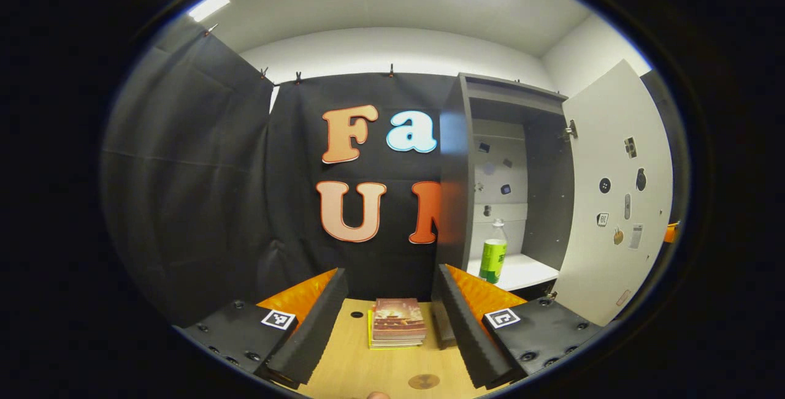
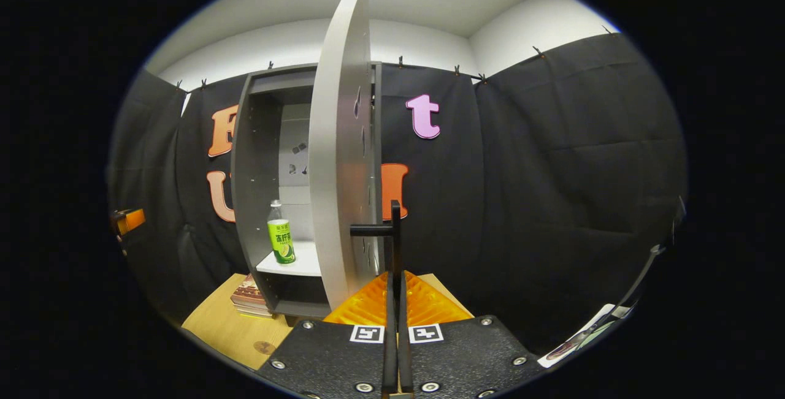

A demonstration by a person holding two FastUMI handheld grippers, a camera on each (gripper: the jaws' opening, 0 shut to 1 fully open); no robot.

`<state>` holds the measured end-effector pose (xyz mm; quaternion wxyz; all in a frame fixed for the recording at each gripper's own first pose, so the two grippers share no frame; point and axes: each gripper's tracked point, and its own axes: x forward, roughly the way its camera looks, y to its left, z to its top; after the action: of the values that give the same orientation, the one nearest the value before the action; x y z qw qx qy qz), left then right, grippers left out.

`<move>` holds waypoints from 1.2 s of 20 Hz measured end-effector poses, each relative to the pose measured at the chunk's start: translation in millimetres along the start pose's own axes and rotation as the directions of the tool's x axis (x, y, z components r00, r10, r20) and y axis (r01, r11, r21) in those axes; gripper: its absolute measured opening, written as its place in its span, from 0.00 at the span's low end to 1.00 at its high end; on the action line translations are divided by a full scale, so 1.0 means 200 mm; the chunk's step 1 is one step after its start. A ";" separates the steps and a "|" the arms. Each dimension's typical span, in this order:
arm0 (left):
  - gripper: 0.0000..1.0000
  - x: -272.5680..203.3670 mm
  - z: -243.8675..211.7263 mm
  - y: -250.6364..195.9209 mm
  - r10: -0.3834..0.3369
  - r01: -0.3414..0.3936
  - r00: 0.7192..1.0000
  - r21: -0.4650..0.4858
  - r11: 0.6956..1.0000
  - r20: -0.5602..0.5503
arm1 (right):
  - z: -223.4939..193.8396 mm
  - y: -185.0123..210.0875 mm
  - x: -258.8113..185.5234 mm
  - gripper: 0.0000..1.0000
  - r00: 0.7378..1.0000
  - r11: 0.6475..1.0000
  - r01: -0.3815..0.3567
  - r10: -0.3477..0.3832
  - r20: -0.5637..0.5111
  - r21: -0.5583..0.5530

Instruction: Open the cabinet door with the right hand, grasp the bottle in the cabinet with the left hand and place it on the coaster, then close the cabinet door with the right hand.

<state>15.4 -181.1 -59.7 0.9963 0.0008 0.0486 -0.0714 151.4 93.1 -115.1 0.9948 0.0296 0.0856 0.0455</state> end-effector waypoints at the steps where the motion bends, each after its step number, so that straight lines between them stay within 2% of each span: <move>1: 0.94 0.01 -0.01 -0.05 -0.005 0.005 1.000 0.004 1.000 -0.002 | 0.00 -0.02 0.01 0.00 1.000 1.000 0.006 -0.006 -0.002 -0.001; 3: 0.96 0.03 -0.04 -0.16 -0.018 0.018 1.000 0.011 1.000 -0.012 | 0.00 -0.03 0.00 0.00 1.000 1.000 -0.013 0.013 -0.003 0.025; 6: 0.94 0.09 -0.07 -0.33 -0.050 0.051 0.998 0.020 0.999 -0.022 | 0.00 -0.02 0.02 0.01 0.999 0.999 -0.041 0.041 -0.004 0.030; 9: 0.94 0.14 -0.07 -0.51 -0.079 0.080 0.997 0.028 0.996 -0.022 | 0.00 -0.01 0.02 0.00 0.997 0.996 -0.082 0.082 -0.002 0.031; 10: 0.96 0.16 -0.09 -0.55 -0.086 0.087 0.996 0.029 0.996 -0.025 | 0.00 -0.01 0.02 0.00 0.996 0.995 -0.094 0.094 -0.003 0.033; 13: 0.95 0.22 -0.12 -0.71 -0.109 0.110 0.993 0.028 0.994 -0.034 | 0.00 0.02 0.02 0.00 0.992 0.991 -0.124 0.124 -0.005 0.055; 19: 0.96 0.42 -0.20 -0.92 -0.133 0.136 0.990 0.053 0.989 -0.043 | -0.02 0.04 -0.02 0.04 0.985 0.982 -0.168 0.170 -0.014 0.087; 20: 0.99 0.46 -0.22 -0.96 -0.135 0.137 0.990 0.053 0.989 -0.051 | -0.02 0.04 -0.02 0.05 0.986 0.982 -0.164 0.166 -0.016 0.095; 21: 0.96 0.50 -0.24 -0.98 -0.136 0.139 0.989 0.054 0.989 -0.054 | -0.02 0.02 -0.03 0.05 0.988 0.985 -0.149 0.152 -0.020 0.090; 23: 0.99 0.58 -0.28 -1.03 -0.139 0.143 0.988 0.065 0.988 -0.060 | -0.02 -0.04 -0.02 0.06 0.994 0.991 -0.107 0.108 -0.008 0.074; 24: 0.94 0.62 -0.29 -1.06 -0.140 0.144 0.988 0.069 0.987 -0.063 | -0.02 -0.07 -0.01 0.06 0.997 0.995 -0.076 0.077 -0.007 0.067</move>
<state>102.0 -408.5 -129.2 0.9861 0.0357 0.0745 -0.1441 150.7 78.5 -120.1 0.9904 0.0658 0.0907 0.0809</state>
